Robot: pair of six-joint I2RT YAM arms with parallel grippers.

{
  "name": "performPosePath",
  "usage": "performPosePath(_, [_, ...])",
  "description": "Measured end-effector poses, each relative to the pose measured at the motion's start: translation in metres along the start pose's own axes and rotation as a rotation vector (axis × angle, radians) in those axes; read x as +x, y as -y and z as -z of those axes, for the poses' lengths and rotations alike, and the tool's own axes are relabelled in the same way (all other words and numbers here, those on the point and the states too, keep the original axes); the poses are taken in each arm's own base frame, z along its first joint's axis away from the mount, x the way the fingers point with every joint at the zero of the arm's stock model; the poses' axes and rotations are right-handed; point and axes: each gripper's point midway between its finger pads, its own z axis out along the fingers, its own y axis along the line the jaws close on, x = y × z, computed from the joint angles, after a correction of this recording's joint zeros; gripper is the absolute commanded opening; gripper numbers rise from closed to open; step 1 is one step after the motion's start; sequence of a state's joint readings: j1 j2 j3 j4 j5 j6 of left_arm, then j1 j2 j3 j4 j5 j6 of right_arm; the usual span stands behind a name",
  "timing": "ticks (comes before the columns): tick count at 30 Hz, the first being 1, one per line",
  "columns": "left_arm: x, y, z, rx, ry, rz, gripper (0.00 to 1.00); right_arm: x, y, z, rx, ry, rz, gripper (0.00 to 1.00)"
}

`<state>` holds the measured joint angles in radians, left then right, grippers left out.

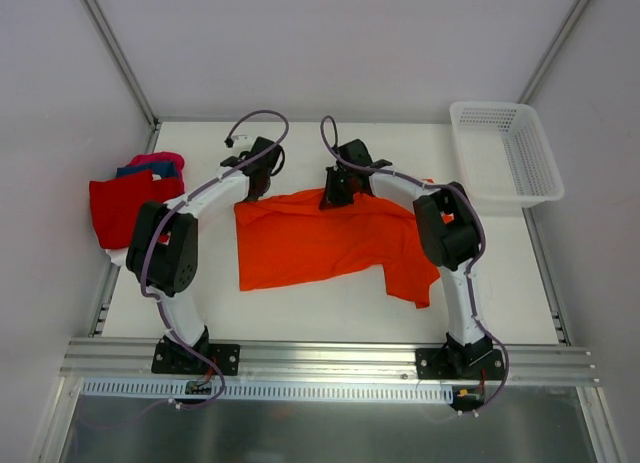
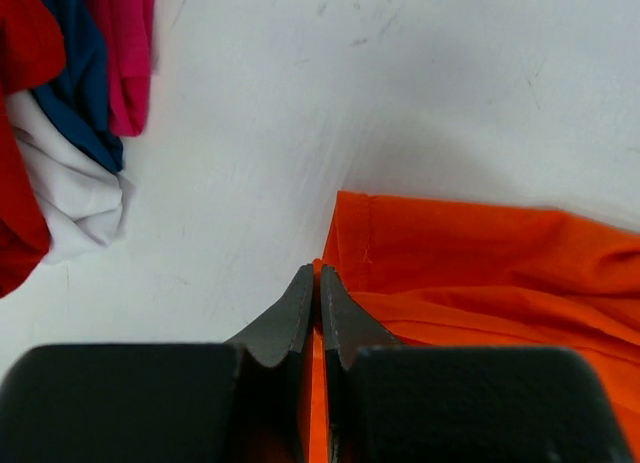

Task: Fold and stack the t-shirts
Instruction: Fold the tshirt

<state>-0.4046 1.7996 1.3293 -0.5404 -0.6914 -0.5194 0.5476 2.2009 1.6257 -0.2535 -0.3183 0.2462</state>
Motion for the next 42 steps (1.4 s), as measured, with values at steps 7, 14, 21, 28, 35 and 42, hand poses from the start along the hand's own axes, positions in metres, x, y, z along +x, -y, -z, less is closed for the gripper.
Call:
performPosePath(7, [-0.03,0.002,-0.012,-0.011,0.019,0.008,0.0,-0.003,-0.001,0.0,0.013,0.006,0.004,0.0])
performPosePath(14, [-0.06,0.014,-0.029,-0.014,0.041,-0.014,0.0,0.005,-0.001,-0.007,0.025,-0.013,0.012,0.01])
performPosePath(21, [-0.082,0.021,-0.026,-0.001,0.078,-0.032,0.0,0.006,-0.002,-0.007,0.025,-0.015,0.014,0.0])
performPosePath(28, [-0.109,0.022,-0.016,0.009,0.137,-0.024,0.0,0.006,-0.002,-0.007,0.025,-0.014,0.014,0.0])
performPosePath(35, [-0.101,0.018,-0.022,-0.014,0.133,-0.048,0.0,0.007,0.0,-0.008,0.027,-0.011,0.015,0.01])
performPosePath(42, [-0.032,-0.008,-0.034,-0.081,0.024,-0.102,0.0,0.01,0.002,-0.005,0.034,-0.003,0.017,0.0])
